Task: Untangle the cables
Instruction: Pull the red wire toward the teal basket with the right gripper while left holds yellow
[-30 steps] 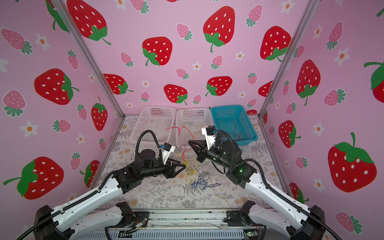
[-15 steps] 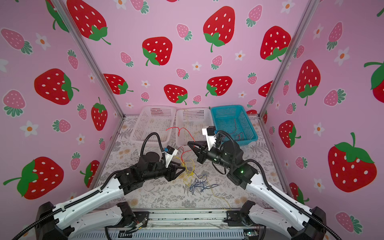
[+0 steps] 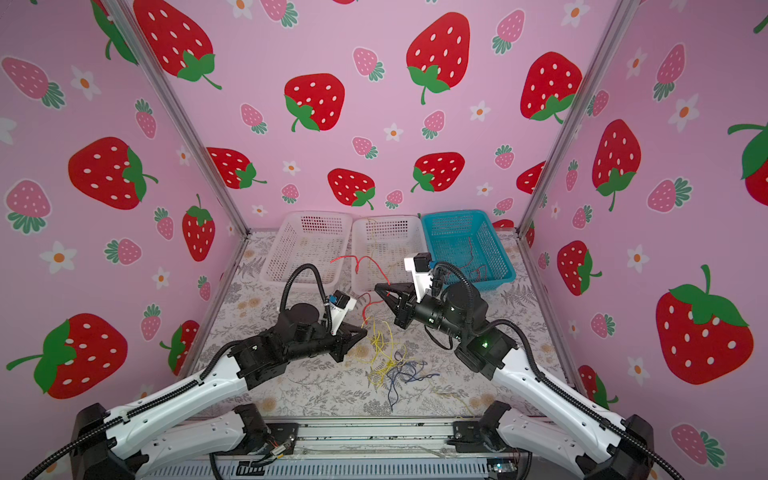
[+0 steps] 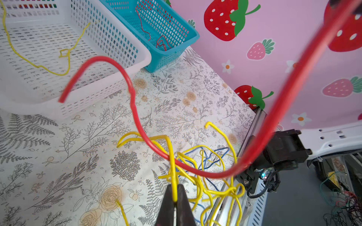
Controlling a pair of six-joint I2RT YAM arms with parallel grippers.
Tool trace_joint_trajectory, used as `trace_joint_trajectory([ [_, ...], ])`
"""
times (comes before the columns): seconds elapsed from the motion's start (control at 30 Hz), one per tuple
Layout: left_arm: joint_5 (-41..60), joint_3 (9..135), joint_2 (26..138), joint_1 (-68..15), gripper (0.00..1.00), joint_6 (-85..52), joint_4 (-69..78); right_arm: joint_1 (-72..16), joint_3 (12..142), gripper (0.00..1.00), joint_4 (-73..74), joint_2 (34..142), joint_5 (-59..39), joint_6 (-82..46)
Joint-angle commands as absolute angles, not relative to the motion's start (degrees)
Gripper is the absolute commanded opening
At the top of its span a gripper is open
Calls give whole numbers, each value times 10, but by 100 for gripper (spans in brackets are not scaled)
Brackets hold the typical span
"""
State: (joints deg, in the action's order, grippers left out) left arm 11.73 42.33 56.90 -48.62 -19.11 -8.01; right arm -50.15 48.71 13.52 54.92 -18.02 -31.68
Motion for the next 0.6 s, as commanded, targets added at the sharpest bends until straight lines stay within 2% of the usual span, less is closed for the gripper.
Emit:
trace_joint_trajectory([
  [0.0, 134, 445, 556, -489, 0, -187, -93, -504, 499, 0, 133, 533, -150, -308],
  [0.3, 128, 440, 490, -492, 0, -188, -106, -503, 460, 0, 89, 548, -27, -262],
  [0.57, 155, 428, 439, -492, 0, -183, -77, -497, 416, 0, 127, 577, -22, -251],
])
